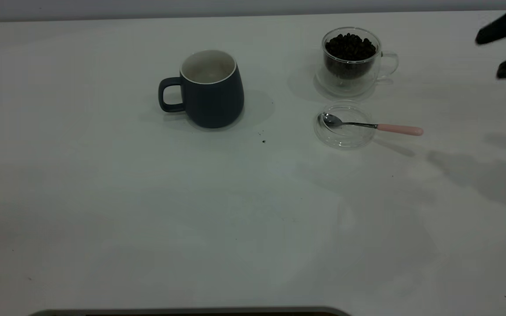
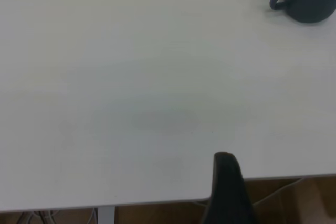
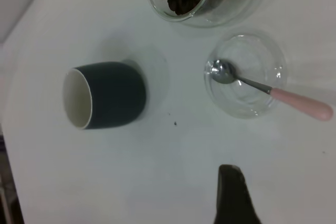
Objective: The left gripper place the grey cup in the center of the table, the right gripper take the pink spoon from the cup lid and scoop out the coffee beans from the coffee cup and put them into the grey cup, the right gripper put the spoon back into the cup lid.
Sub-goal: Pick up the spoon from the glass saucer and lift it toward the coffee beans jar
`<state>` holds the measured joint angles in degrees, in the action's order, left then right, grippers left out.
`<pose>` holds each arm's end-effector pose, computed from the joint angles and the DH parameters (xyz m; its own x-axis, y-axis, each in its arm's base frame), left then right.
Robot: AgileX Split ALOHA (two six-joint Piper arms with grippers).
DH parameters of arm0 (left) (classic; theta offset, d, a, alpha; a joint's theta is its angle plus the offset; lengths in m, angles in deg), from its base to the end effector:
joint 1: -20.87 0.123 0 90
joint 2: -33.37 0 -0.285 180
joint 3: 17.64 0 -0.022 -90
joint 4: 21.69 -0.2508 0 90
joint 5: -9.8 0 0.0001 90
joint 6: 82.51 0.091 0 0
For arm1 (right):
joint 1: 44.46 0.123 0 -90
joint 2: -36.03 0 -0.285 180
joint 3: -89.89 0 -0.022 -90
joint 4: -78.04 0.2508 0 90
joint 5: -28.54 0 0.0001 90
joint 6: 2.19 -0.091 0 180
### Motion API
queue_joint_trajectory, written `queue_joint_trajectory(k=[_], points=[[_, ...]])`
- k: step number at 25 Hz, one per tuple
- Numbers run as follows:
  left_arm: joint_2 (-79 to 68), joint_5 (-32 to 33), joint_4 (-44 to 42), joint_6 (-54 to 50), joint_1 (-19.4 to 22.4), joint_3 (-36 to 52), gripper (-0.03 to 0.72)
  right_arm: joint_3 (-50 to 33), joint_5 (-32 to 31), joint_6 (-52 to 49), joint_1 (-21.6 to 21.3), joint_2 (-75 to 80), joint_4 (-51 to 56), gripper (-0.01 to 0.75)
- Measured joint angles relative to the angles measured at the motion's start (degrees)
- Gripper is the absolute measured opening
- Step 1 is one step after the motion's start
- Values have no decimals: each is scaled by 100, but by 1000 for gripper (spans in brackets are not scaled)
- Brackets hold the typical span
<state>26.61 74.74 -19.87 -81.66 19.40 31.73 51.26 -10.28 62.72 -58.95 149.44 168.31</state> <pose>-0.0092 -0.0024 0.2676 -0.5157 0.0146 -0.8567 0.0510 0.9986 -0.0137 0.2890 -0.0157 0.1109 -0.8101 0.5550 -0.1891 0.2838 0.6534 0.7018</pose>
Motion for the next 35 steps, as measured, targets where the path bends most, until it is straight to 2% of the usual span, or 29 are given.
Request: queue_joint_trajectory(k=[4, 8, 25, 35], points=[[0, 0, 0, 0, 0, 0, 565, -316, -63, 1119, 0, 507, 1040, 508], [0, 0, 0, 0, 0, 0, 565, -337, -148, 1421, 0, 1046, 1241, 508], [0, 0, 0, 0, 0, 0, 565, 772, -631, 2006, 0, 2942, 1302, 506], [0, 0, 0, 0, 0, 0, 565, 1141, -964, 2107, 17, 3263, 1312, 506]])
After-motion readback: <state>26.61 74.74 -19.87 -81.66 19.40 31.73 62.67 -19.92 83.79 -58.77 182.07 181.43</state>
